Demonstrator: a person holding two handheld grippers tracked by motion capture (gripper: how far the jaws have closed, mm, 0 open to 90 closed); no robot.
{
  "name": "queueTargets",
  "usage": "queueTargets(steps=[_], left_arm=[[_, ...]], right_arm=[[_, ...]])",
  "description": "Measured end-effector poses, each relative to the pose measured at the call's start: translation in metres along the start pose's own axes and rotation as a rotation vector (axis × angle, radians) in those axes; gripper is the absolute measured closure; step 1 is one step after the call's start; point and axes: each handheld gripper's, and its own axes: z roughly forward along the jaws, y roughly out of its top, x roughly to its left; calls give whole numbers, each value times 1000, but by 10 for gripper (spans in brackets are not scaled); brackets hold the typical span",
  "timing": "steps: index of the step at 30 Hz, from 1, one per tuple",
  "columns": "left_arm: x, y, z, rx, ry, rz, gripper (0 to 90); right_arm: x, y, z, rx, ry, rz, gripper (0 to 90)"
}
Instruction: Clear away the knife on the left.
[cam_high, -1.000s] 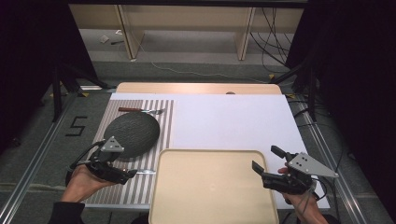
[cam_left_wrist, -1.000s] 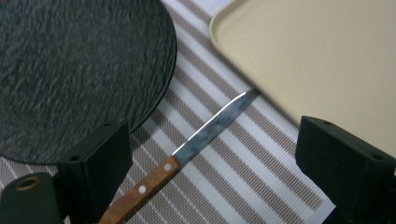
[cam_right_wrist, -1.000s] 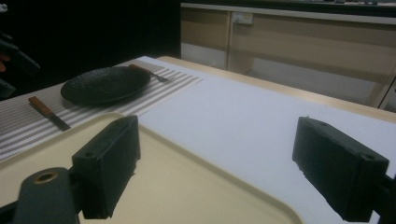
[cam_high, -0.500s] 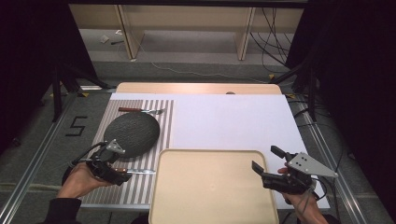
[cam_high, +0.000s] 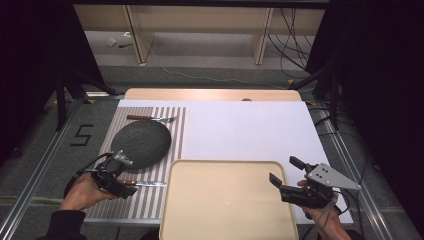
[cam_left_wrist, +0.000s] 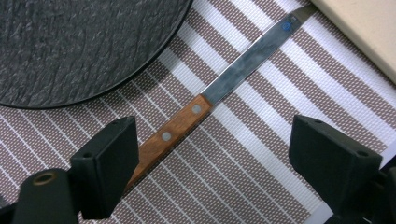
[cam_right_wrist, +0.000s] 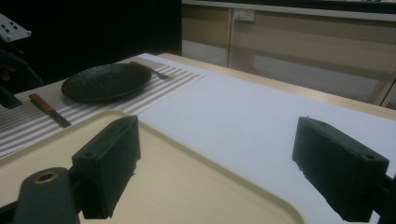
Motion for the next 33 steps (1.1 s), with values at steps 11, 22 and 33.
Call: queueTargets(steps=[11,22,33], left_arm=[[6,1,5,73,7,-12,176],[14,11,18,104,-13,12,257],[17,14,28,148,-14,21,378]], right_arm=[[0,0,0,1,0,-2,160],[0,0,0,4,5,2,160],[-1,-1,1,6,9,4,160]])
